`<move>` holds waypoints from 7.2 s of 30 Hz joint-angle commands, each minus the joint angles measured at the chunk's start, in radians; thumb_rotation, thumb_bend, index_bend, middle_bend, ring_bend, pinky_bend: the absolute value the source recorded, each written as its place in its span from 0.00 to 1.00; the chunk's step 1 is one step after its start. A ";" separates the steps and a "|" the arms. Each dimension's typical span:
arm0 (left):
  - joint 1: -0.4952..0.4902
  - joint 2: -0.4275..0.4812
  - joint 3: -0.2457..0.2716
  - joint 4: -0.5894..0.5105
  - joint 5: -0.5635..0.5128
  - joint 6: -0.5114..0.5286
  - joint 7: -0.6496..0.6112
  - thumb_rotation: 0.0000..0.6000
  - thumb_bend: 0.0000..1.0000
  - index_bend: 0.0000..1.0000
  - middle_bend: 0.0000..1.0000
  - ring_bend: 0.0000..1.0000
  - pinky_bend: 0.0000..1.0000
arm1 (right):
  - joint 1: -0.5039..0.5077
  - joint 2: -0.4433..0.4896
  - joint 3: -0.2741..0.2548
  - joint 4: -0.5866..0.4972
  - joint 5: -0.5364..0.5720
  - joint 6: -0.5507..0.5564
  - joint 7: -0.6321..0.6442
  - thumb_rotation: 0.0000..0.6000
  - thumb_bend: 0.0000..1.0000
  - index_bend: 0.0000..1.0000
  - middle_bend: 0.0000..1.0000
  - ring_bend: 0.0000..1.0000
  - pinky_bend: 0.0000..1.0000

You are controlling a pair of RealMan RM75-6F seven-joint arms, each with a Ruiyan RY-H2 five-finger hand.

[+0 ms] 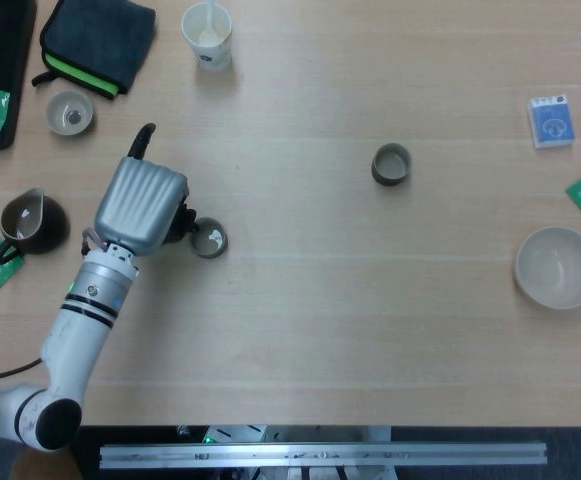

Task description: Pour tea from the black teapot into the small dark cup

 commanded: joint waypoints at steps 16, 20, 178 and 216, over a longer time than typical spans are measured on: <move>0.014 -0.056 -0.004 0.035 0.041 0.007 0.024 0.99 0.34 0.91 1.00 0.90 0.11 | -0.002 -0.001 0.002 0.014 0.005 -0.002 0.011 1.00 0.21 0.26 0.30 0.21 0.31; 0.018 -0.062 -0.004 0.041 0.042 0.002 0.024 0.99 0.34 0.91 1.00 0.90 0.11 | -0.002 -0.001 0.002 0.016 0.006 -0.002 0.013 1.00 0.21 0.26 0.30 0.21 0.31; 0.023 -0.001 -0.152 0.339 0.065 -0.210 -0.579 0.42 0.34 0.23 0.22 0.11 0.11 | 0.004 0.001 0.022 -0.070 0.029 -0.019 -0.085 1.00 0.21 0.26 0.30 0.21 0.31; 0.491 0.302 0.072 -0.020 0.322 0.344 -0.601 0.85 0.34 0.26 0.24 0.13 0.11 | 0.024 0.011 -0.017 -0.132 -0.026 -0.061 -0.167 1.00 0.21 0.26 0.30 0.21 0.31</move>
